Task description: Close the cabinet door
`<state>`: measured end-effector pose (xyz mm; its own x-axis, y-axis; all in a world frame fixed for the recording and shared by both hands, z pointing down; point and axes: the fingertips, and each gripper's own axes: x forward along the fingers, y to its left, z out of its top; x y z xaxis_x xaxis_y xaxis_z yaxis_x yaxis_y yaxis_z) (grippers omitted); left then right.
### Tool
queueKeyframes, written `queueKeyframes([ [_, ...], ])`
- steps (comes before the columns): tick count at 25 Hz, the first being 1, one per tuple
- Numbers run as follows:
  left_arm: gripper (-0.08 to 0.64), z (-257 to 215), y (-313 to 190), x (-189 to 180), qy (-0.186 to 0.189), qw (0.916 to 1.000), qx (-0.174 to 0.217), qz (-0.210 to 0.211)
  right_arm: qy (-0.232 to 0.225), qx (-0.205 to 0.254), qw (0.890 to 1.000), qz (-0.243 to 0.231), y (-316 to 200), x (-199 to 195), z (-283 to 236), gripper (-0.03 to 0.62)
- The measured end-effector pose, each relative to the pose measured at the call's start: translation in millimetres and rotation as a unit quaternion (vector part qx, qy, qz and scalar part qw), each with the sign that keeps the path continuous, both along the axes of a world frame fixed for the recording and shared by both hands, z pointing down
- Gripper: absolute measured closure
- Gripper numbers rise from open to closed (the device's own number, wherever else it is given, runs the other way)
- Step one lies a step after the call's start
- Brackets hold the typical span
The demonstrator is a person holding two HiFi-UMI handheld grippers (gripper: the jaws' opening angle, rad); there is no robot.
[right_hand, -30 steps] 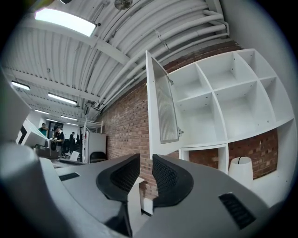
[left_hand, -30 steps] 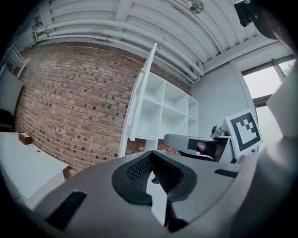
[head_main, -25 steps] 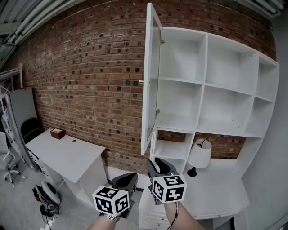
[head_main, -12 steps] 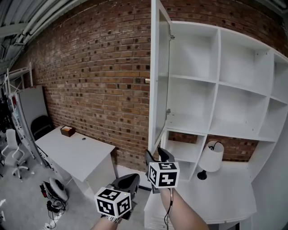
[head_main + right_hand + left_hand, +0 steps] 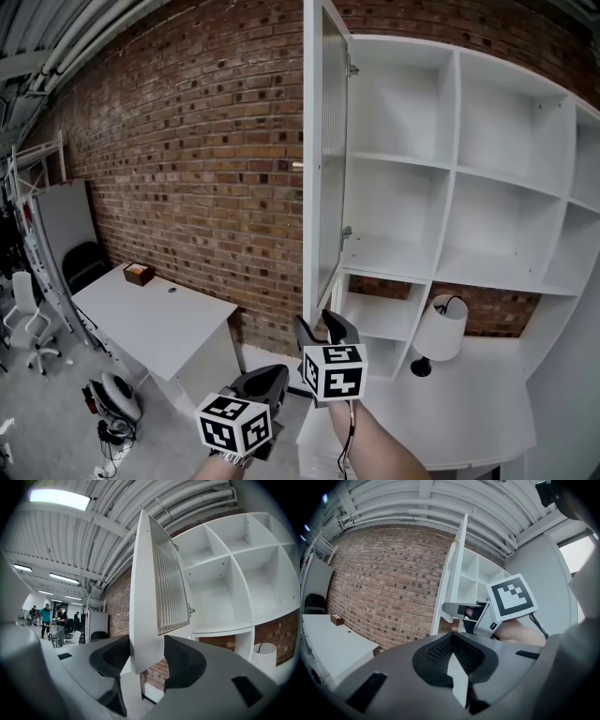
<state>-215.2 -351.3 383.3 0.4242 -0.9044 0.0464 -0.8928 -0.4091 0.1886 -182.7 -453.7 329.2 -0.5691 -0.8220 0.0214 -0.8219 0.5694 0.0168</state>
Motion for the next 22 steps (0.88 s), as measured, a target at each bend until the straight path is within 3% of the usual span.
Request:
queueKeyframes([
  [22, 0.552, 0, -34, 100, 0.000, 0.9957, 0.001, 0.093, -0.004, 0.014, 0.998, 0.057, 2, 119, -4, 0.408],
])
